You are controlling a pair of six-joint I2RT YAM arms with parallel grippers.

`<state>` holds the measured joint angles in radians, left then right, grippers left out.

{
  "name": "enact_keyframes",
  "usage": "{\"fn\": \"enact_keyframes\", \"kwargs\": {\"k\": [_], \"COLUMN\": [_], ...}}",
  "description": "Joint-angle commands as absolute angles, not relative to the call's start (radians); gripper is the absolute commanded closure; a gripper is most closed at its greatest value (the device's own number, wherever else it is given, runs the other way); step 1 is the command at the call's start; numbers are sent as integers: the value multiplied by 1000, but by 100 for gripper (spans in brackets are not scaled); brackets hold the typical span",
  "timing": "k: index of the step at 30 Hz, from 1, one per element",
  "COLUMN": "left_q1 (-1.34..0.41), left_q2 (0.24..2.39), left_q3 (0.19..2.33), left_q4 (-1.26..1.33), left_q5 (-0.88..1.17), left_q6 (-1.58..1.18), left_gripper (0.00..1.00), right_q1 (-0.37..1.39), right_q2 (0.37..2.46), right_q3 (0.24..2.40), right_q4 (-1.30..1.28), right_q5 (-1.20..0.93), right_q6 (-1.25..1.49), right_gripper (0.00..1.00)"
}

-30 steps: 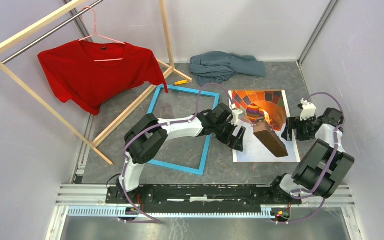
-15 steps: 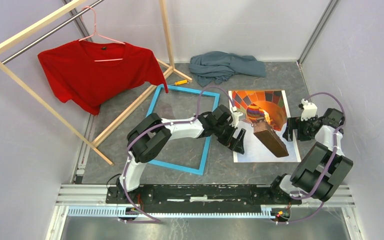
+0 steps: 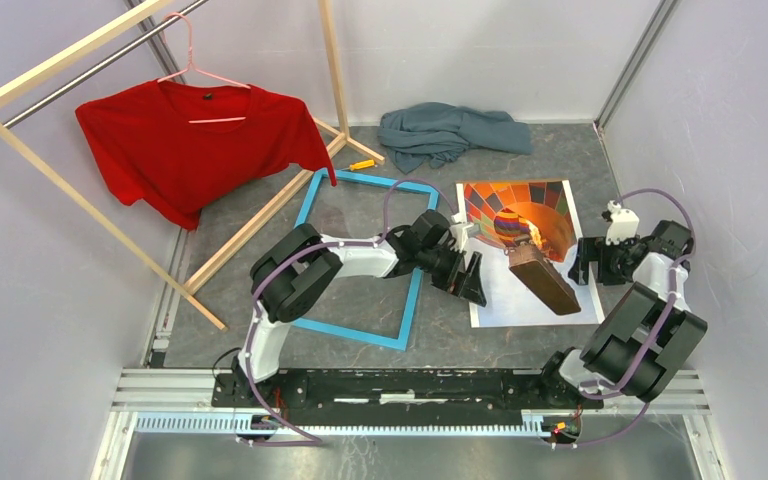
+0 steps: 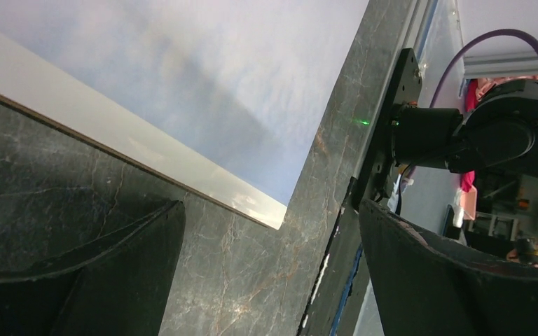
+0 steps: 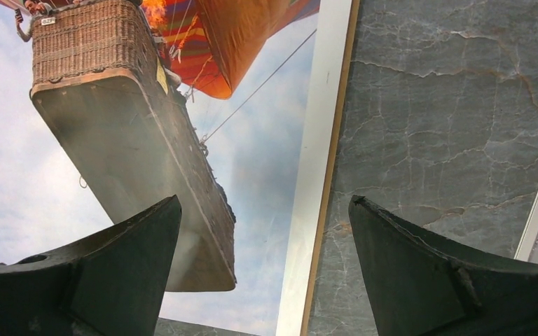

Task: Take the photo out of the frame
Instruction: Move the photo to the photo frame.

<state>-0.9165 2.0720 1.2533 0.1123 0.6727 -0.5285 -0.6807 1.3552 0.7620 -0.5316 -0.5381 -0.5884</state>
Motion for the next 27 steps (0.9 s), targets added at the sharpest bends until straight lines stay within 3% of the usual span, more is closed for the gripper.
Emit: {"fn": "enact_keyframes", "kwargs": {"k": [1,27], "left_q1": [-902,-894], "left_q2": [2051,2049], "left_q3": [1232,1224], "left_q4": [153,156], "left_q5": [697,679], "left_q6": [-591,-578], "left_gripper": [0,0], "right_q1": [-699,-707], "right_q2": [1361,1431], "right_q3": [758,741], "right_q4": [-517,-571], "right_q5": [-545,-574], "right_q6": [-592,-637], "right_gripper": [3,6]}}
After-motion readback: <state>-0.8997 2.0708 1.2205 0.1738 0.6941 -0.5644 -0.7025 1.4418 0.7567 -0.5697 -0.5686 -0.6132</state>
